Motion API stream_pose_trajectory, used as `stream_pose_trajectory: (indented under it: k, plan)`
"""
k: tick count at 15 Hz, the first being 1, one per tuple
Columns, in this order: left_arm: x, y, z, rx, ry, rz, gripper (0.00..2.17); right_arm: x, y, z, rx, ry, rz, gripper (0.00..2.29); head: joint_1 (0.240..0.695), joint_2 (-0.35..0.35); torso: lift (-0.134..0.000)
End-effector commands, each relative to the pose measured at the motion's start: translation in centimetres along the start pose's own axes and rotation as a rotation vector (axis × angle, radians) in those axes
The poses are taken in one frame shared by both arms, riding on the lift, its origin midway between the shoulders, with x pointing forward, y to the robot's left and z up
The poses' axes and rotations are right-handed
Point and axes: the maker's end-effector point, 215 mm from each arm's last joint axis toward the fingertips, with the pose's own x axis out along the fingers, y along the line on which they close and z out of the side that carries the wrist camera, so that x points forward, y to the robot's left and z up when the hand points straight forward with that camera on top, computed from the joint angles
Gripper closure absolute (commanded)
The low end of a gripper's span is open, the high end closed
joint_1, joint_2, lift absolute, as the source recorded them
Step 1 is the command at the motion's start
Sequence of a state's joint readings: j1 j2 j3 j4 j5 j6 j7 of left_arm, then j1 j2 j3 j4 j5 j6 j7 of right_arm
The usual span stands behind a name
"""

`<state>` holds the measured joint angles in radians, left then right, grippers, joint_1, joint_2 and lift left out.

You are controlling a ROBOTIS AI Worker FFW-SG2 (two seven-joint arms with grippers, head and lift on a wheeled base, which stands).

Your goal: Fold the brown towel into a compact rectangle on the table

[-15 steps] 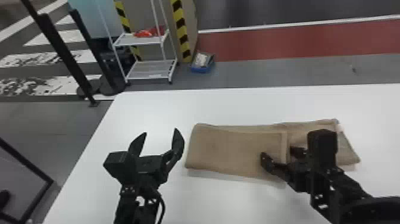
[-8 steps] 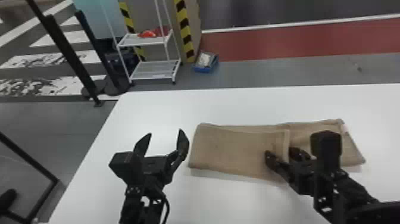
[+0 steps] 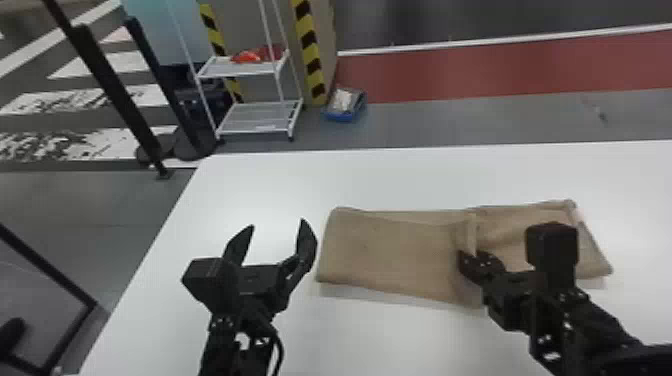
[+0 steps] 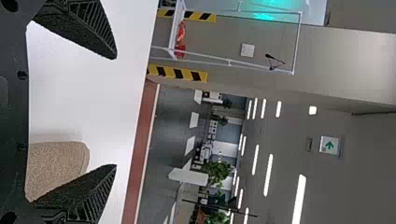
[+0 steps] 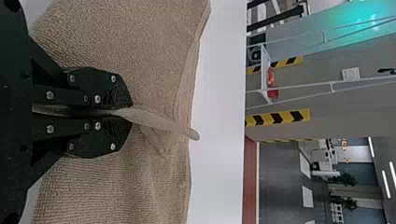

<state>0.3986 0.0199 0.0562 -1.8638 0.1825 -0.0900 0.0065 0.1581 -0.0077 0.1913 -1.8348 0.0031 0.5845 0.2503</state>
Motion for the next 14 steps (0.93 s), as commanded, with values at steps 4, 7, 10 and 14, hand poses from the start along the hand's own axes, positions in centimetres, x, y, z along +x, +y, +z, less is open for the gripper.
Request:
stream_pose_trajectory:
  k: [4,7,10,14]
  plan:
    - [-0.2,0.1,0.1,0.001,-0.006,0.001,0.04,-1.3,0.1,4.9,-0.007,-0.089,0.003,1.21,0.695,0.228,-0.126]
    - [-0.4,0.1,0.2,0.001,-0.006,-0.002,0.04,-3.5,-3.7,8.9,0.041,-0.142,-0.045,1.21,0.695,0.221,-0.126]
    - [-0.4,0.3,-0.1,0.0,-0.002,-0.001,0.04,-5.9,-9.2,10.4,0.127,-0.178,-0.109,1.21,0.695,0.177,-0.126]
    - [-0.3,-0.3,-0.1,-0.003,-0.002,-0.013,0.04,-4.6,-11.0,8.1,0.168,-0.135,-0.108,1.21,0.695,0.11,-0.126]
